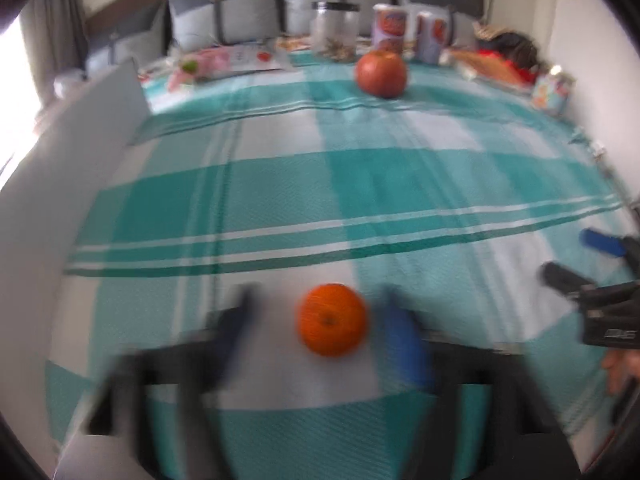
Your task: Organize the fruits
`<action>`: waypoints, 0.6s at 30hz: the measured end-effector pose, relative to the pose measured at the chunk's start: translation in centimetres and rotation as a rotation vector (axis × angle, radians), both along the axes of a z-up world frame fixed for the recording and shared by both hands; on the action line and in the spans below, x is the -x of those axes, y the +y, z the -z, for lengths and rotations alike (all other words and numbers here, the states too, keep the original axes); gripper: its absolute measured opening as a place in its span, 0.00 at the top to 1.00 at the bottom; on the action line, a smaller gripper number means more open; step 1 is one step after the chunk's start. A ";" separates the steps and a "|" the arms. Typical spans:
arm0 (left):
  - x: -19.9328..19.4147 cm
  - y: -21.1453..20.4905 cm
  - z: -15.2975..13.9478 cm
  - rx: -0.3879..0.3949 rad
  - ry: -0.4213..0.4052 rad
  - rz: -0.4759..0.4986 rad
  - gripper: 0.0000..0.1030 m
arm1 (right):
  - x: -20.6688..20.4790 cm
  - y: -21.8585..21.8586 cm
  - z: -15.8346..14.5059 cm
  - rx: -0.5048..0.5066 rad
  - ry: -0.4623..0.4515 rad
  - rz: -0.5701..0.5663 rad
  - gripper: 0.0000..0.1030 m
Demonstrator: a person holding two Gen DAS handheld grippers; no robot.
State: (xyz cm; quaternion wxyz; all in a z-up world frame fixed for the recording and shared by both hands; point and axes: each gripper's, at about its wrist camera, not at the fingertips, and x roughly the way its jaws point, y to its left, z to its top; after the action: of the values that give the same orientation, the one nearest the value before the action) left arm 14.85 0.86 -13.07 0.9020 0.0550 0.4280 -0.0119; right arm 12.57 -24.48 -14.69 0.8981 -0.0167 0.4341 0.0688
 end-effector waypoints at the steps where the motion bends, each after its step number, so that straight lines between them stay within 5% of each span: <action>1: -0.1 0.2 0.3 -0.011 -0.003 -0.015 0.03 | 0.0 0.0 0.0 0.000 0.000 0.000 0.00; 4: -0.4 1.2 0.5 0.056 0.018 -0.026 0.02 | 0.0 0.0 0.0 0.000 0.000 0.000 0.00; 18: -0.2 1.2 0.6 0.049 0.016 -0.035 0.00 | -0.6 0.0 -0.2 -0.003 0.021 -0.028 0.00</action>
State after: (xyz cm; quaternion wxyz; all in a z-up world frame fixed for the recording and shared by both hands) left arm 15.03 2.03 -13.68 0.8998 0.0252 0.4355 -0.0069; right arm 13.17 -24.47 -14.54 0.8925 -0.0206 0.4429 0.0821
